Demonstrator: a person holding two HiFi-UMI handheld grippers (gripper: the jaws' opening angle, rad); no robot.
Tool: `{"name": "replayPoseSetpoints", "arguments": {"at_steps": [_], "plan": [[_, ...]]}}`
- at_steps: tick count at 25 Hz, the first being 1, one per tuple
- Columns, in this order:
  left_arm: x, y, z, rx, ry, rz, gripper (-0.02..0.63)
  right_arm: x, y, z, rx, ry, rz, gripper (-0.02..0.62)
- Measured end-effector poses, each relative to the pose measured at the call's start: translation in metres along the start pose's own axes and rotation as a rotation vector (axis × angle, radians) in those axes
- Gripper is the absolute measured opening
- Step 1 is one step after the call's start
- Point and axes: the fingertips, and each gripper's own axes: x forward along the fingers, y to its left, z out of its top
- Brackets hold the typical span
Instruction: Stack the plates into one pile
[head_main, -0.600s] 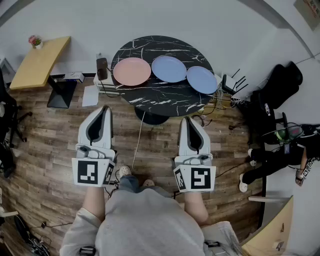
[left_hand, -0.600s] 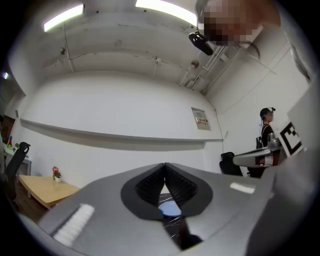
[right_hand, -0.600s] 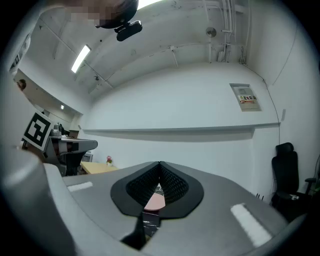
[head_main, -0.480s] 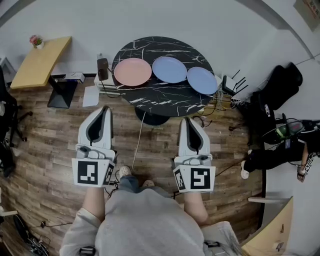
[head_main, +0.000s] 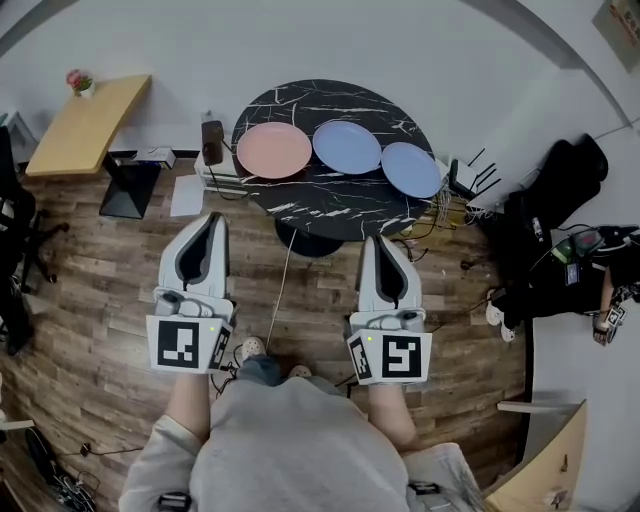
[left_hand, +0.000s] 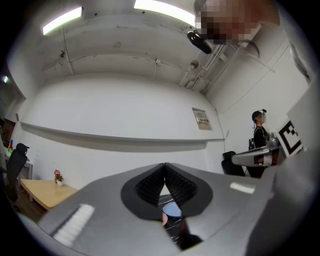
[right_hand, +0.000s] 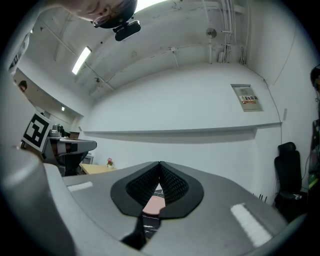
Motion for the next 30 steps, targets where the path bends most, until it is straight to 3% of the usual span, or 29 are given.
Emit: {"name": "replayPoseSetpoints", "arguments": {"at_steps": [6,21,30], "plan": [[0.019,0.014,-0.004,0.011,-0.003,-0.017,0.058,0.022,0.000,-0.003,0.037,-0.014,-0.017,0.003],[0.074,0.070,-0.021,-0.004,-0.028,-0.081,0.058,0.092,0.021,-0.009,0.006,-0.023,-0.067,0.003],[0.093,0.110,-0.035,0.001,-0.018,-0.115,0.058,0.122,0.046,-0.003,0.031,-0.111,-0.079,0.003]]}}
